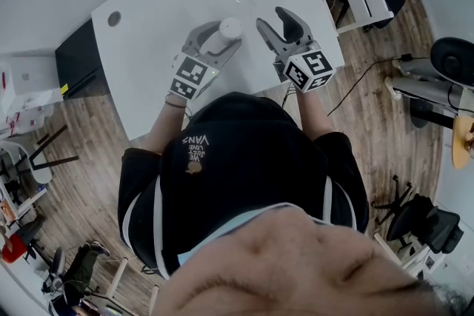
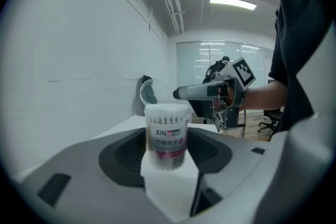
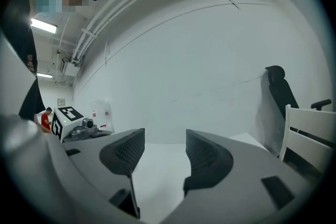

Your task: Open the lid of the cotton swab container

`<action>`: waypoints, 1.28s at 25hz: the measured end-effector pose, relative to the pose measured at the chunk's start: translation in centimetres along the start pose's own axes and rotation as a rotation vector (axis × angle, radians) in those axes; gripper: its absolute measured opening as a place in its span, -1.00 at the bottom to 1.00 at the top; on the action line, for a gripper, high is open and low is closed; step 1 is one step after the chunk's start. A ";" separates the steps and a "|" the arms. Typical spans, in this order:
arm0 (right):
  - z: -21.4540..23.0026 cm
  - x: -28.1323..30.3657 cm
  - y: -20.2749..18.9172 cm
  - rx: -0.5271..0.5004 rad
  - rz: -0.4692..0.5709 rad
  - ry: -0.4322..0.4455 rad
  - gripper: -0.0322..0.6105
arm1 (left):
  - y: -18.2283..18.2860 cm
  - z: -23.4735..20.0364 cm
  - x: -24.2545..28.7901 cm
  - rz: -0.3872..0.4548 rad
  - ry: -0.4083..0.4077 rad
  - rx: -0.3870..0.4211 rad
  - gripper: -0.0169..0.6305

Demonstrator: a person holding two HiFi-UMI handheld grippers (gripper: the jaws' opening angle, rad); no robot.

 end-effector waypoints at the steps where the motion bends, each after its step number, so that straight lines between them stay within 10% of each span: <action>1: -0.1 0.0 -0.1 -0.007 -0.005 0.002 -0.11 | 0.0 -0.1 0.0 0.003 0.004 -0.004 -0.17; 32: -1.9 0.2 -2.8 -0.084 -0.101 0.032 -0.79 | 0.8 -2.5 -1.2 0.076 0.099 -0.106 -0.17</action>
Point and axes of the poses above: the fingertips, and each gripper's own axes: x forward along the fingers, z to its right, y out of its top, the point moved 1 cm from there along -x, backward along the fingers, and after that the axes turned 1 degree about x, right-handed, at the moved point
